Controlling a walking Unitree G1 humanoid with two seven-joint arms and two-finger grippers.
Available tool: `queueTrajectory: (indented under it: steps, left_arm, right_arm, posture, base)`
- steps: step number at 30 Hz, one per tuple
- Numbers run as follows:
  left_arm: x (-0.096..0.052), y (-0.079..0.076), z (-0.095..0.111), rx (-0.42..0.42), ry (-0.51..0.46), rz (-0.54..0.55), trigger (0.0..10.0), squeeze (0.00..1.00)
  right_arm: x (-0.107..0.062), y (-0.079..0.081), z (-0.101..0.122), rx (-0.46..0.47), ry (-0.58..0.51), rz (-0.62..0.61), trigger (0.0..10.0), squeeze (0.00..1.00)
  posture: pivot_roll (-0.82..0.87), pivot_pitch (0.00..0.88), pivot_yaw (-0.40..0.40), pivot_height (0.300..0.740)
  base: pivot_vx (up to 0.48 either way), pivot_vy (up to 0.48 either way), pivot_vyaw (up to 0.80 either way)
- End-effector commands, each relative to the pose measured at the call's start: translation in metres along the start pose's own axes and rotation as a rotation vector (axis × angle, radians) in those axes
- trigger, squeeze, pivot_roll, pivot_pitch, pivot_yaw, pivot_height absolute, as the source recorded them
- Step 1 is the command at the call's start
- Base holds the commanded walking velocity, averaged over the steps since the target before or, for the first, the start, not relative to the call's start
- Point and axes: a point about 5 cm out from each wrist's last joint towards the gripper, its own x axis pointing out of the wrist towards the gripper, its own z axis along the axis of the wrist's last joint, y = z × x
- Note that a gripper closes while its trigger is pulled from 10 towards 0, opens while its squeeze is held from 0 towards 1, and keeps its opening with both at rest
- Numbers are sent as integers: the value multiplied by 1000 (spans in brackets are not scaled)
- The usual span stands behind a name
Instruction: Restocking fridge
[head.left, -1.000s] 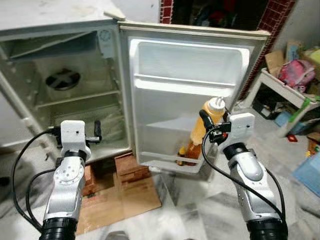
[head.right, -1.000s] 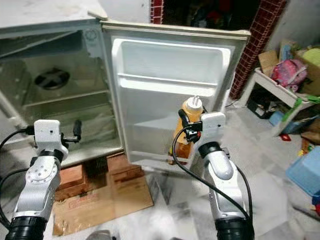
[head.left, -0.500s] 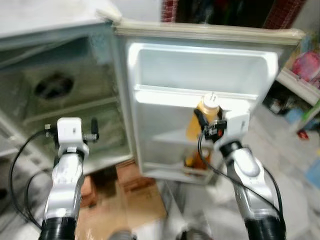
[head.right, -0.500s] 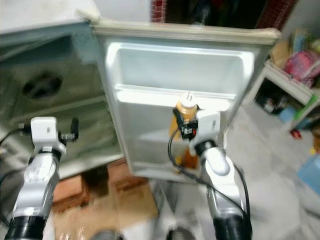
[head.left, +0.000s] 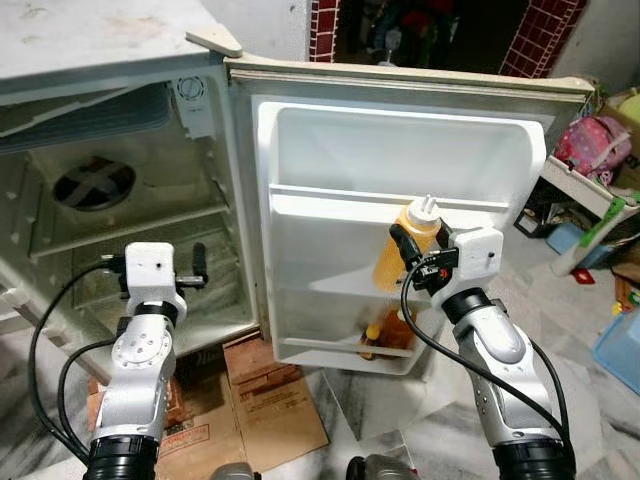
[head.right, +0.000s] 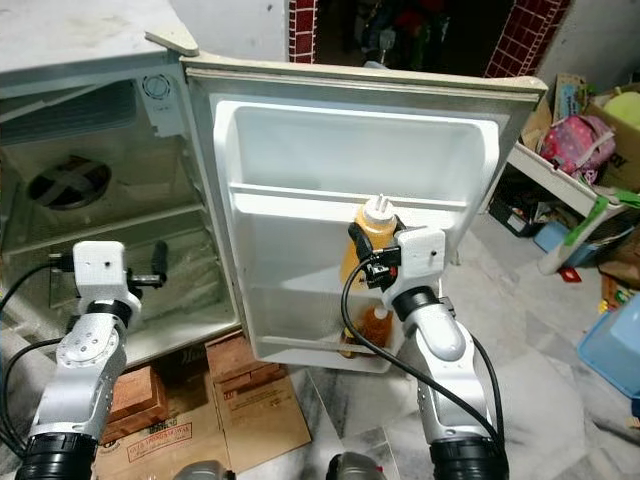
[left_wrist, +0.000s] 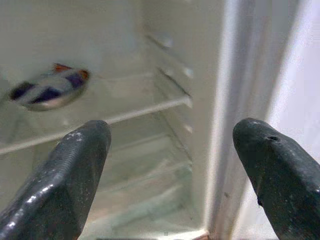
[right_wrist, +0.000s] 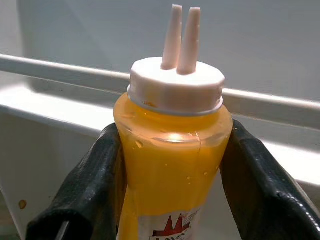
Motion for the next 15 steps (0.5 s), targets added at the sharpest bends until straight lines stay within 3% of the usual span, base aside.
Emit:
queueTrajectory:
  steps: [1,7,10,15]
  left_arm:
    - [-2,0,1,26,-2,-35,10000,0]
    - [-6,-4,5,112,-41,-115,10000,0]
    - [-12,-5,4,115,-29,-136,10000,0]
    - [-22,7,-2,113,-20,-70,10000,0]
  right_arm:
    - [0,3,7,23,-19,12,10000,0]
    - [-3,9,-5,66,44,45,10000,0]
    - [-8,15,-11,68,100,111,10000,0]
    - [-16,16,-17,66,132,131,10000,0]
  posture:
    - [49,0,-14,740]
    - [65,0,-24,740]
    - [77,0,-26,740]
    - [73,0,-34,740]
  base:
    - [0,0,0]
    - [0,0,0]
    - [0,0,0]
    - [0,0,0]
